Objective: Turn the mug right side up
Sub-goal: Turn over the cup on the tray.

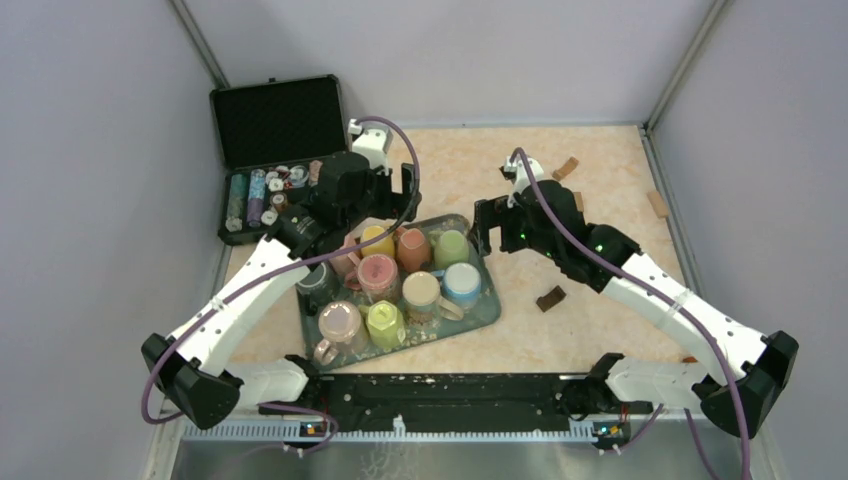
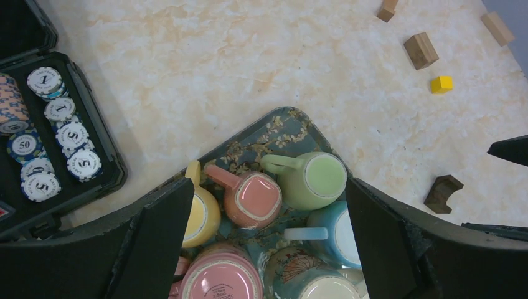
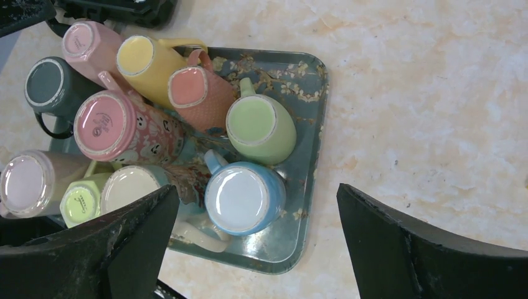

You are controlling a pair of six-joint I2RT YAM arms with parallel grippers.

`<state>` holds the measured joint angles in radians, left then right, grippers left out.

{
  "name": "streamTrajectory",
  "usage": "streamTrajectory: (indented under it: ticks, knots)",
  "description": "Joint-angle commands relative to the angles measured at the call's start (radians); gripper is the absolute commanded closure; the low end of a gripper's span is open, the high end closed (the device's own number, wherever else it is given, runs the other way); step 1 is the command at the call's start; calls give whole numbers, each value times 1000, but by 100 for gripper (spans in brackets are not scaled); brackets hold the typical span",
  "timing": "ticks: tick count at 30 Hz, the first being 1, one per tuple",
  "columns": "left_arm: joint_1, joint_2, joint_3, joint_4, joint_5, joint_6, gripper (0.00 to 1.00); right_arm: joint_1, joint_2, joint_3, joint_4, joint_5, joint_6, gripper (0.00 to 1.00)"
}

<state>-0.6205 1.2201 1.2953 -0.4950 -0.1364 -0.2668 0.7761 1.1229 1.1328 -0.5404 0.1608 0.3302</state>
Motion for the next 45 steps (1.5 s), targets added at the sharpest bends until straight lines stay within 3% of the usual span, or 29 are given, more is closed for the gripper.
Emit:
streamTrajectory:
  ticks: [1,12,23,34,45]
  knots:
    - [2,-22,-5,13,-43,-13,1,8,3,34,7,29,-30,1]
    - [22,-15,-6,15,-40,-5,1,7,109,83,8,18,-64,1]
    - [179,28,-16,-1,119,-71,2,6,256,157,19,0,-151,1]
    - [222,26,-56,-26,73,-104,2,9,340,202,11,-101,-183,1]
    - [232,23,-69,-42,64,-100,2,41,325,205,-28,-88,-179,1]
